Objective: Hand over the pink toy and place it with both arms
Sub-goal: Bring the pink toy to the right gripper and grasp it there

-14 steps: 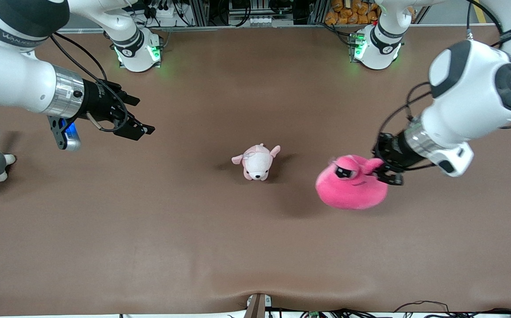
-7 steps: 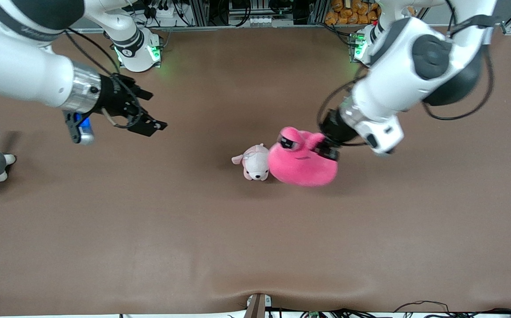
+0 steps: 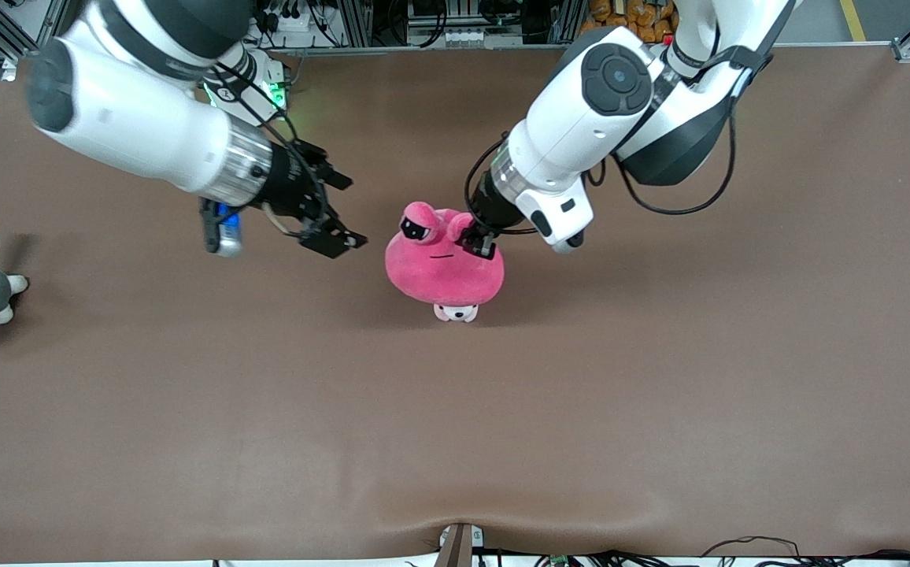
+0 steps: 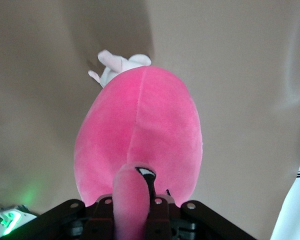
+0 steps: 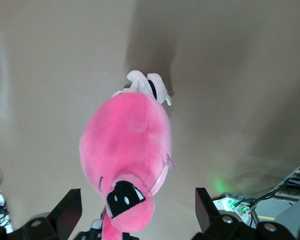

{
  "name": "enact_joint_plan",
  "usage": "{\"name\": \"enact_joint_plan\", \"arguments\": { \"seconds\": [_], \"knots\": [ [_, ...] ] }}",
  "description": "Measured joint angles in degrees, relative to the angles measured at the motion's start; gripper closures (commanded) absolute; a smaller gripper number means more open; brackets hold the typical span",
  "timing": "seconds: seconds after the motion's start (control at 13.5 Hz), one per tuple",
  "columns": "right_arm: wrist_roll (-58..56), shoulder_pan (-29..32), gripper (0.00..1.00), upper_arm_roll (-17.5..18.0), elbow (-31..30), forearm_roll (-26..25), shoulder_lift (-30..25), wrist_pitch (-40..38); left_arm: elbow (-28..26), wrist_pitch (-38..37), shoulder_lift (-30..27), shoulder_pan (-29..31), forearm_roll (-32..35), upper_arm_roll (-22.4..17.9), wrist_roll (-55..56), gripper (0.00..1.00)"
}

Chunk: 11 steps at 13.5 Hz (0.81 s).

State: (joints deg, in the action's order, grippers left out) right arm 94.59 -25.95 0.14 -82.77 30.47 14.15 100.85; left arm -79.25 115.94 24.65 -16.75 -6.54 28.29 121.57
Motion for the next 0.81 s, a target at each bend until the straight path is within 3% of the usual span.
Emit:
{"name": "enact_joint_plan", "arguments": {
  "seconds": [0.3, 0.37, 0.44, 0.52, 0.81],
  "knots": [
    [2.1, -3.0, 0.03, 0.0, -0.1, -0.5, 3.0, 3.6, 0.6, 4.0, 1.1, -0.8, 0.0, 0.0, 3.9, 1.0],
    [2.9, -3.5, 0.56, -0.1, -0.1, -0.7, 3.7, 5.2, 0.6, 4.7, 1.2, -0.9, 0.0, 0.0, 4.9, 1.0],
    [3.2, -4.1, 0.93, -0.1, -0.1, -2.0, 4.3, 6.1, 0.6, 5.4, 1.3, -0.9, 0.0, 0.0, 5.6, 1.0],
    [3.3, -4.6, 1.0, -0.1, -0.1, -3.7, 4.8, 6.6, 0.6, 5.9, 1.5, -0.9, -0.2, 0.0, 6.2, 1.0],
    [3.3, -4.8, 1.0, -0.5, 0.3, -5.1, 5.6, 7.3, 0.7, 7.3, 1.6, -0.9, -2.0, 0.0, 6.6, 1.0]
  ]
}}
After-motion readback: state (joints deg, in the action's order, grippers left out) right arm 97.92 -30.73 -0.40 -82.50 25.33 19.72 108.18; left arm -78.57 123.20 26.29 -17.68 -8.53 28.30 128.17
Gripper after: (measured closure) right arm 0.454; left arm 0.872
